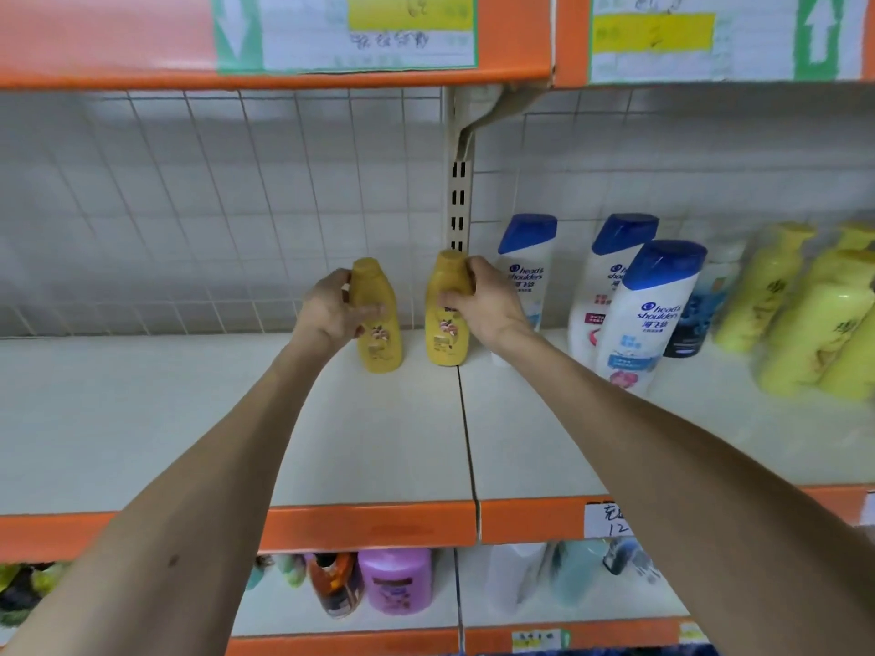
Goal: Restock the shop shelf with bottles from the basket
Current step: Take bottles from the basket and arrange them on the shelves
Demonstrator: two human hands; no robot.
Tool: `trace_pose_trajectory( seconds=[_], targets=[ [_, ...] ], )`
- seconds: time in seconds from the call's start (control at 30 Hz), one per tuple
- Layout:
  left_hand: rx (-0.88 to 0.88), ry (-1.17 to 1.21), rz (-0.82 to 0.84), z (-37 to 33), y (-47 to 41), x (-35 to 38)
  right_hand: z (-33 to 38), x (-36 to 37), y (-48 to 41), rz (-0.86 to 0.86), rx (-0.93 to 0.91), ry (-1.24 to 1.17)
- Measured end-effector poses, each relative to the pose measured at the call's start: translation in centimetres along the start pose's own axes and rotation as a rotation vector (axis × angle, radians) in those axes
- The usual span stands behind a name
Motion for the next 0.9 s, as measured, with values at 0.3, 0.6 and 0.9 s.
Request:
trace_pose_trajectory(
  seconds=[0.3, 0.6, 0.9],
  targets=[
    [-0.035, 0.012, 0.11, 0.1, -2.0, -0.7, 0.4, 2.0, -1.0, 0.03, 0.022, 0.041],
    [-0.011, -0.037, 0.101, 0.5, -2.2, -1.2, 0.6, 1.8, -1.9, 0.115, 0.077, 0.064],
    [-0.019, -0.012, 0.111, 0.3, -2.3, -1.2, 0.7, 1.9, -1.8, 0.142, 0.083, 0.061]
  ],
)
Point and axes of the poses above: each hand's wrist, its own y-axis away from the middle knuckle, its own x-axis out of the palm, z = x × y, the point moved 1 cm from there along -y, towards the middle knuckle, and after that the axes turned 1 degree about -x, right-handed, at the moved point
